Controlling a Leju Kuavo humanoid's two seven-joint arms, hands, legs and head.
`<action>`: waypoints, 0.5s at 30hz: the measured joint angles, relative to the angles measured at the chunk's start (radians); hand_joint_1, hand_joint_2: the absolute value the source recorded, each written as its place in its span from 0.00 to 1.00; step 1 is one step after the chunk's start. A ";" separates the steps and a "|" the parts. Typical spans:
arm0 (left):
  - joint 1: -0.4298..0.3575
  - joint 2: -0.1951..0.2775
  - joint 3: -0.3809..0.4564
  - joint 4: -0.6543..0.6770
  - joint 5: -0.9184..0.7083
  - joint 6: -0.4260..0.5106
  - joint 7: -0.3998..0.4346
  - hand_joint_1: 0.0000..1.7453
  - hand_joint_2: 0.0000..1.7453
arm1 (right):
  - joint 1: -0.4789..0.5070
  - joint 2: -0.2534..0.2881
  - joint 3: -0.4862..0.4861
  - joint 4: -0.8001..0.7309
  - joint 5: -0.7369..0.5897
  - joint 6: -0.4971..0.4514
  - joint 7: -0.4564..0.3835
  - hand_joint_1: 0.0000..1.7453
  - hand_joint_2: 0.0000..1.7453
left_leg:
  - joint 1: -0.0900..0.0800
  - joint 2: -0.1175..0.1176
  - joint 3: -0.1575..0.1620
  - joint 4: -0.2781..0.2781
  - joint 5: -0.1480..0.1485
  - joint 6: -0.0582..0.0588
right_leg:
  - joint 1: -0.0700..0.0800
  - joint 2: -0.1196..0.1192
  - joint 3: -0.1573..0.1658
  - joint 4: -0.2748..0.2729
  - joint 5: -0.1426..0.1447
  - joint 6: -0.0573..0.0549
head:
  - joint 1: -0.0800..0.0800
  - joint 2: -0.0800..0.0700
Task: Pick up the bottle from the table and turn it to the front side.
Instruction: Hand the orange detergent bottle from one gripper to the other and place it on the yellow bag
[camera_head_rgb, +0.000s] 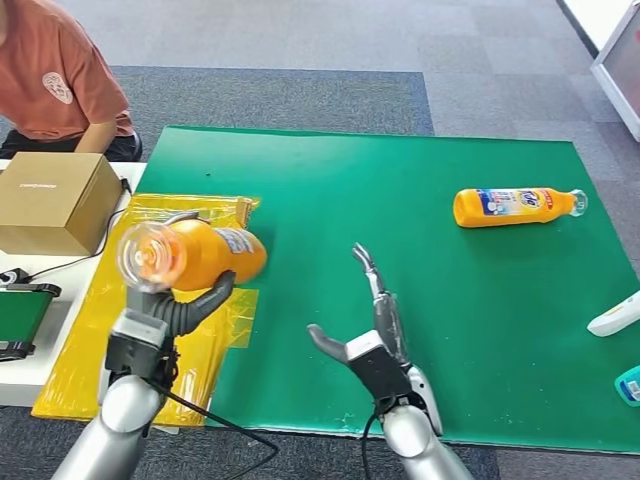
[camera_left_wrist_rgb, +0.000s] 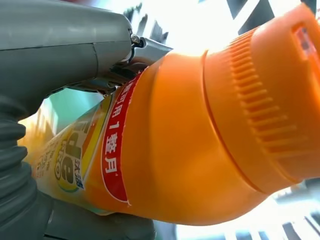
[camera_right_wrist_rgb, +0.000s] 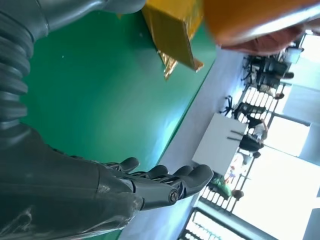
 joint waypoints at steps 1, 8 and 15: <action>0.011 -0.001 0.006 -0.012 -0.154 0.089 -0.001 1.00 1.00 | 0.003 0.000 -0.019 -0.012 -0.013 0.002 0.001 0.00 1.00 | 0.000 0.000 0.000 0.000 0.000 0.000 | 0.000 0.000 0.000 0.000 0.000 0.000 | 0.000 0.000; 0.074 -0.060 0.107 -0.015 -1.002 0.309 0.063 1.00 1.00 | -0.010 0.000 -0.136 -0.095 -0.085 -0.021 0.002 0.00 1.00 | 0.000 0.000 0.000 0.000 0.000 0.000 | 0.000 0.000 0.000 0.000 0.000 0.000 | 0.000 0.000; 0.003 -0.061 0.132 0.222 -1.157 0.284 0.316 1.00 1.00 | -0.025 -0.004 -0.176 -0.184 -0.162 0.016 0.005 0.00 1.00 | 0.000 0.000 0.001 0.000 0.002 0.000 | 0.000 0.000 0.000 0.000 0.002 0.000 | 0.000 0.000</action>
